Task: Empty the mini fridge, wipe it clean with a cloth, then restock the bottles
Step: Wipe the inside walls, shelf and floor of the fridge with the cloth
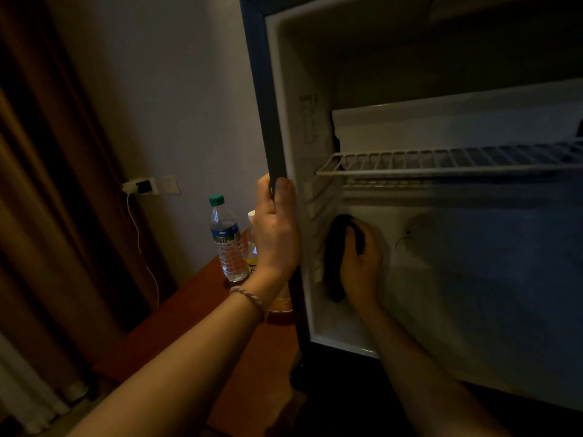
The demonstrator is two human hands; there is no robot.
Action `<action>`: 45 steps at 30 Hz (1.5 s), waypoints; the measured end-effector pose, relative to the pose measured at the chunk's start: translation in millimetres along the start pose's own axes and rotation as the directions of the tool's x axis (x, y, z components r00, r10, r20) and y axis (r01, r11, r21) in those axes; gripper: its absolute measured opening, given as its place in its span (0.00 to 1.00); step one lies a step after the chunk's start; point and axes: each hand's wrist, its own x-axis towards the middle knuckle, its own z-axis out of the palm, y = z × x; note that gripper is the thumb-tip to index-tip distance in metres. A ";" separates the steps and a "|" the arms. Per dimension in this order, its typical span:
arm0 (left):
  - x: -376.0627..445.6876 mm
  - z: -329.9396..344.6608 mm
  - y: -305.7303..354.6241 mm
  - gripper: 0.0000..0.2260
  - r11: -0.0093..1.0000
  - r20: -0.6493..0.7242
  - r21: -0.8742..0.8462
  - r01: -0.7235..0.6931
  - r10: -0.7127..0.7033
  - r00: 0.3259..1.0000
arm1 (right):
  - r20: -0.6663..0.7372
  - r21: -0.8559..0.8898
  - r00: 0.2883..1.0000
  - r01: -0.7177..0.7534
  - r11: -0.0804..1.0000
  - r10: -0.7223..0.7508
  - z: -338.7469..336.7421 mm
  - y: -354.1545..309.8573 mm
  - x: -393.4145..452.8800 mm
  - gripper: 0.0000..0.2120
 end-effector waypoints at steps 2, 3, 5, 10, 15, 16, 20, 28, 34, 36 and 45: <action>1.3 -3.0 2.2 0.21 0.997 0.047 -0.059 0.040 -0.037 0.998 | -0.011 0.005 0.999 -0.037 0.999 0.037 -3.5 7.3 -23.0 0.12; 1.9 -4.2 4.1 0.23 0.995 0.071 -0.079 0.055 -0.049 0.996 | -0.016 0.010 0.999 -0.041 0.999 0.041 -4.8 8.0 -32.7 0.11; 5.3 -6.9 7.9 0.23 0.993 0.111 -0.091 0.079 -0.068 0.991 | -0.019 0.009 0.999 -0.035 0.999 0.035 -6.4 3.2 -46.0 0.11; 26.1 -14.6 25.3 0.17 0.984 0.173 -0.138 0.112 -0.088 0.981 | 0.028 0.005 0.981 0.190 0.982 -0.191 -6.4 -32.5 -67.2 0.11; 64.4 -24.3 60.0 0.22 0.981 0.230 -0.149 0.123 -0.087 0.969 | 0.125 -0.091 0.776 0.629 0.772 -0.618 9.3 -103.3 -57.2 0.16; 70.0 -26.6 65.9 0.22 0.980 0.243 -0.160 0.121 -0.079 0.967 | 0.136 -0.092 0.763 0.645 0.759 -0.632 14.7 -113.9 -51.4 0.16; 86.5 -27.5 68.1 0.29 0.978 0.340 -0.161 0.135 -0.073 0.938 | 0.142 -0.167 0.736 0.677 0.717 -0.662 28.5 -133.3 -31.6 0.17; 72.7 -16.1 57.5 0.23 0.964 0.356 -0.243 0.112 -0.019 0.934 | 0.164 -0.272 0.800 0.600 0.753 -0.578 34.7 -124.5 -45.3 0.24; 70.8 -14.9 58.2 0.23 0.951 0.355 -0.272 0.149 -0.045 0.934 | 0.130 -0.340 0.801 0.590 0.732 -0.585 36.9 -118.6 -42.8 0.27; 70.8 -15.0 55.8 0.24 0.938 0.379 -0.302 0.173 -0.049 0.924 | 0.139 -0.232 0.780 0.625 0.745 -0.611 35.5 -115.6 -39.5 0.25; 73.5 -11.8 47.6 0.29 0.926 0.395 -0.334 0.177 -0.033 0.918 | 0.170 -0.203 0.788 0.616 0.761 -0.592 27.4 -108.7 -37.3 0.21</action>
